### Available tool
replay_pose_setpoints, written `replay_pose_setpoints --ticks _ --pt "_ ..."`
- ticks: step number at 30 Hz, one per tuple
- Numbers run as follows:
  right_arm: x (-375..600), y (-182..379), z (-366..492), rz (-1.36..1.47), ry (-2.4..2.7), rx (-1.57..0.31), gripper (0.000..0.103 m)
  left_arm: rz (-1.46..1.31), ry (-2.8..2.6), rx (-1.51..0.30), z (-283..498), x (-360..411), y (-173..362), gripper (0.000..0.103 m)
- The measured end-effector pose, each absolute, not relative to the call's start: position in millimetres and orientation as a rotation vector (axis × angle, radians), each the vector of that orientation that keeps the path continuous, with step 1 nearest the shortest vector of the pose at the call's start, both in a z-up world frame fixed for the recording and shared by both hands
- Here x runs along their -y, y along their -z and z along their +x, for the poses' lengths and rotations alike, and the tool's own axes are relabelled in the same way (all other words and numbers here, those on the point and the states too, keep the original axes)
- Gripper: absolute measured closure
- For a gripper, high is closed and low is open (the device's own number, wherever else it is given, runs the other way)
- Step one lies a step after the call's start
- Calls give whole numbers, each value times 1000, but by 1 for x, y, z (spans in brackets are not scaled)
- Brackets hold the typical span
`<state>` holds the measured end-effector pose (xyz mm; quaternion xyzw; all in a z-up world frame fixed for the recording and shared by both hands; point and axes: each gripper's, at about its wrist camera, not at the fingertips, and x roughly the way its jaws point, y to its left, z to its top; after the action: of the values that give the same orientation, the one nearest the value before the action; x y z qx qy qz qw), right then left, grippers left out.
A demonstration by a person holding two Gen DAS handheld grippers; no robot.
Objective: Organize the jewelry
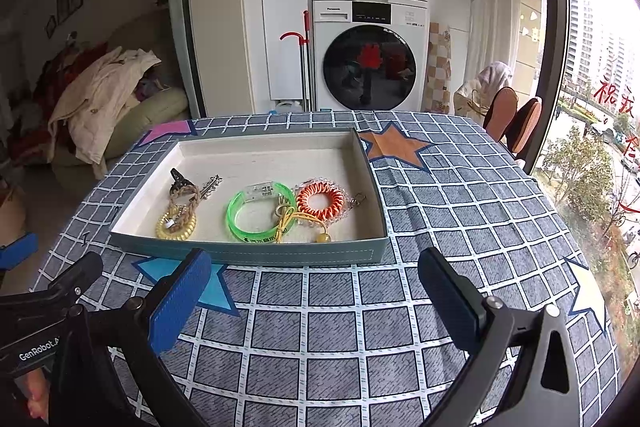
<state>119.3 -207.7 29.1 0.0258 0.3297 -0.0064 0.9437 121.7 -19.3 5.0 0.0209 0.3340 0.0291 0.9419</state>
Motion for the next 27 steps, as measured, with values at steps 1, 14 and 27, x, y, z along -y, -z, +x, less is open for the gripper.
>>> replay_pose_setpoints --ticks 1,14,27 --pt "208 -29 120 53 13 -672 0 43 -60 -681 122 19 -5 0" --pt "207 -30 119 53 11 -669 0 42 -60 -682 122 19 -5 0" --pt "208 -30 119 55 11 -670 0 35 -58 -686 122 18 -6 0"
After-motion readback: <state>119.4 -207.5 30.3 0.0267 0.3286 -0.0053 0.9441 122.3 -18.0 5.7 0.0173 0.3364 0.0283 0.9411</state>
